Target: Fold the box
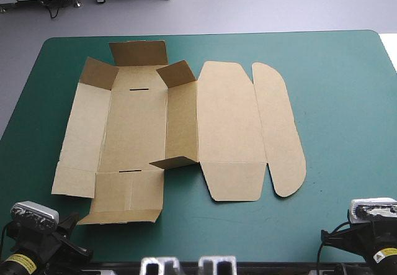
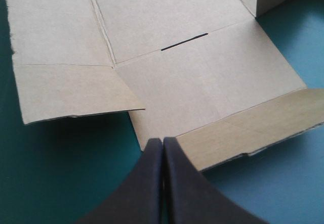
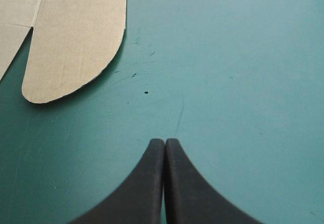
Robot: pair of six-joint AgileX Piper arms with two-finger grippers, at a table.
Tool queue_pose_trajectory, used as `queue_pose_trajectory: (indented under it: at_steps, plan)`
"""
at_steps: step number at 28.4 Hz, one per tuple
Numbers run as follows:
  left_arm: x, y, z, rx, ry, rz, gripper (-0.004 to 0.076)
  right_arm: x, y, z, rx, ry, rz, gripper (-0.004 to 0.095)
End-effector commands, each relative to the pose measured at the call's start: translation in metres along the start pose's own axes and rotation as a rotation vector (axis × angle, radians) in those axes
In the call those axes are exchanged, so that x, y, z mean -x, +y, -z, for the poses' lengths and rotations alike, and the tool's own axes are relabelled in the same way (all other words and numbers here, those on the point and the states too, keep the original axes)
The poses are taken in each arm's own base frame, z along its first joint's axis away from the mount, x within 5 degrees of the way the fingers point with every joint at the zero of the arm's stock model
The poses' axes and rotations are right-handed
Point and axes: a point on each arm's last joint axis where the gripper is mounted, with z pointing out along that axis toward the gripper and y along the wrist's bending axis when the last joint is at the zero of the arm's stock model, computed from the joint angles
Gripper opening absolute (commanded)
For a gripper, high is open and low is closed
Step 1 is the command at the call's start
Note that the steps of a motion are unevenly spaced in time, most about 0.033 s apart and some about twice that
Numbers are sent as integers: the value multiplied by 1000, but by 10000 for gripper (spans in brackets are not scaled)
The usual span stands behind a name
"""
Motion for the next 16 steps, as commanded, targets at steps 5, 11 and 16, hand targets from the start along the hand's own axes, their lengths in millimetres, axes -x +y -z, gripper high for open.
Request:
queue_pose_trajectory:
  at_steps: [5,11,16]
  plan:
    - [40,5,29,19,-154,0,-10,10,-1,4,-3,-68,3,-20]
    - [101,12,43,50,-94,-15,-10,10,-1,4,-3,-68,3,-20]
    - [165,22,37,114,-96,-73,-10,10,-1,4,-3,-68,3,-20]
